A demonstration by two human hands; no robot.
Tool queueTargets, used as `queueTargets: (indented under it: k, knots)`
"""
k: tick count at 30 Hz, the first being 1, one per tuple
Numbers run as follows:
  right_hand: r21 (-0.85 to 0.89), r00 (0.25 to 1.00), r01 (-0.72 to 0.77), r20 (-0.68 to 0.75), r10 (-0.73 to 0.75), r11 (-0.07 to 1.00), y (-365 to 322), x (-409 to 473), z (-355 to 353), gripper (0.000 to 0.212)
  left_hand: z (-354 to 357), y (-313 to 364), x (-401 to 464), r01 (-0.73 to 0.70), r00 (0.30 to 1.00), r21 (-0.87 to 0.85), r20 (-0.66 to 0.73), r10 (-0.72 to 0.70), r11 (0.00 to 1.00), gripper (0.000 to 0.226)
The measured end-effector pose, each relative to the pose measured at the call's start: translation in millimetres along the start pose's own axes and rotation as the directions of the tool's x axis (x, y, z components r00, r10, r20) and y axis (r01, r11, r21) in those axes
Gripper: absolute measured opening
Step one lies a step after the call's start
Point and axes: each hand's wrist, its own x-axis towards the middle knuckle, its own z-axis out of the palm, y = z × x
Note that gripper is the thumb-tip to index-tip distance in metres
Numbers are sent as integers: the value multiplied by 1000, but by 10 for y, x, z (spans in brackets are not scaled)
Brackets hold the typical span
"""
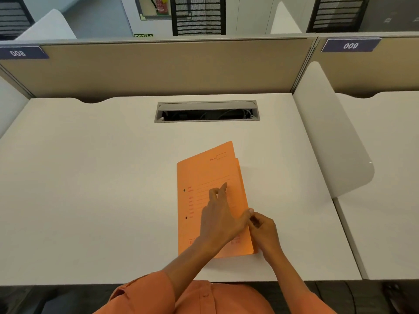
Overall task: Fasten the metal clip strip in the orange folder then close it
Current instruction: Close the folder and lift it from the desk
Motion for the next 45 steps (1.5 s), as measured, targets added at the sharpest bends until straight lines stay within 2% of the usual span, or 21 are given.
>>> queueTargets:
  k: [9,12,15,20,25,28,33,35,39,45]
  knots:
    - [170,994,-105,14,104,980,28,50,-154,18,355,39,142,-82,996,135,34,78,987,101]
    - [108,995,-96,-17,98,990,37,58,-200,20,422,-28,163,-131,991,183,40,126,974,105]
    - [16,999,-19,-25,20,1000,36,54,-256,25,372,-210,160,-145,989,198,36,141,969,104]
    - [-117,998,57,-33,-62,992,88,69,-295,13,138,-827,151,20,999,133,-35,-15,991,93]
    - [-277,986,152,-22,-164,949,129,42,-240,21,-82,-1353,74,258,961,22,-111,-254,966,84]
    - [-337,985,160,-1,-171,928,124,18,-197,30,-113,-1515,31,372,922,-109,-74,-380,922,83]
    - [-402,986,158,21,-163,902,119,8,-171,35,-78,-1589,-6,452,877,-343,1,-481,823,78]
    - [-427,986,159,24,-164,890,119,5,-164,36,-84,-1537,6,477,859,-428,45,-509,768,73]
    - [-445,985,163,21,-172,880,111,7,-144,39,-108,-1455,24,448,877,-536,107,-469,716,40]
    - [-459,987,148,7,-163,876,94,-9,-127,40,-179,-1422,25,456,873,-610,165,-459,648,41]
